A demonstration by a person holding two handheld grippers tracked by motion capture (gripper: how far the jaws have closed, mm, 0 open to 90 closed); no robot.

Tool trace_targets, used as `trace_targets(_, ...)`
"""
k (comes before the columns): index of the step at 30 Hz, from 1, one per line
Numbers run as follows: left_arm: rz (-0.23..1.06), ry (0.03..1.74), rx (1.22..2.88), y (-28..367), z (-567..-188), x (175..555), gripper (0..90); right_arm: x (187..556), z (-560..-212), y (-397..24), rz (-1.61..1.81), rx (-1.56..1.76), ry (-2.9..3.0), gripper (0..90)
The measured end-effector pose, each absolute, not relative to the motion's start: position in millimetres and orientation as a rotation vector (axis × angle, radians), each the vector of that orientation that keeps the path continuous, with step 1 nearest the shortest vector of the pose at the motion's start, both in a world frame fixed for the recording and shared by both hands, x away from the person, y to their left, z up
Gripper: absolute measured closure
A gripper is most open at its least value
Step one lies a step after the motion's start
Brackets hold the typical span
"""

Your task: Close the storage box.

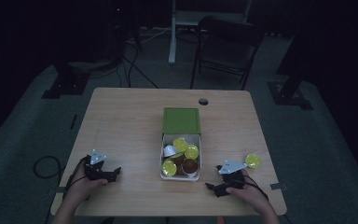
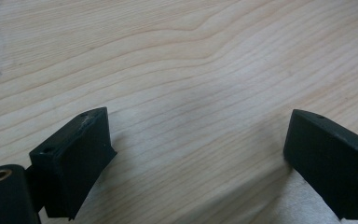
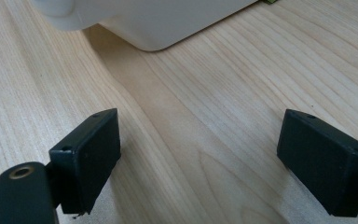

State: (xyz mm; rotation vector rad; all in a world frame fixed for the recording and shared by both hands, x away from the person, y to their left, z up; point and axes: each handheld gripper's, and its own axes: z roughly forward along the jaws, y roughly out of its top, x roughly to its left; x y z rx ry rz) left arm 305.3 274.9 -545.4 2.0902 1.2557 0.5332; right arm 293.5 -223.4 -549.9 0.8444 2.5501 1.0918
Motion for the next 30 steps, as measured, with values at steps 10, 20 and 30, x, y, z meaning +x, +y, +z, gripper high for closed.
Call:
trace_targets(10, 0.507, 1.097, 2.152, 254.3, -542.0, 296.7, 7.9, 293.7, -549.7, -224.5, 1.099, 0.852, 2.546, 13.5)
trace_targets(20, 0.470, 0.943, 2.203, 227.2, -533.2, 289.6, 7.9, 291.9, -547.5, -224.3, 1.060, 0.919, 2.525, 13.4)
trace_targets(30, 0.426, 0.862, 2.204, 207.3, -529.8, 286.4, 7.9, 288.8, -537.4, -218.0, 1.119, 0.912, 2.510, 13.4)
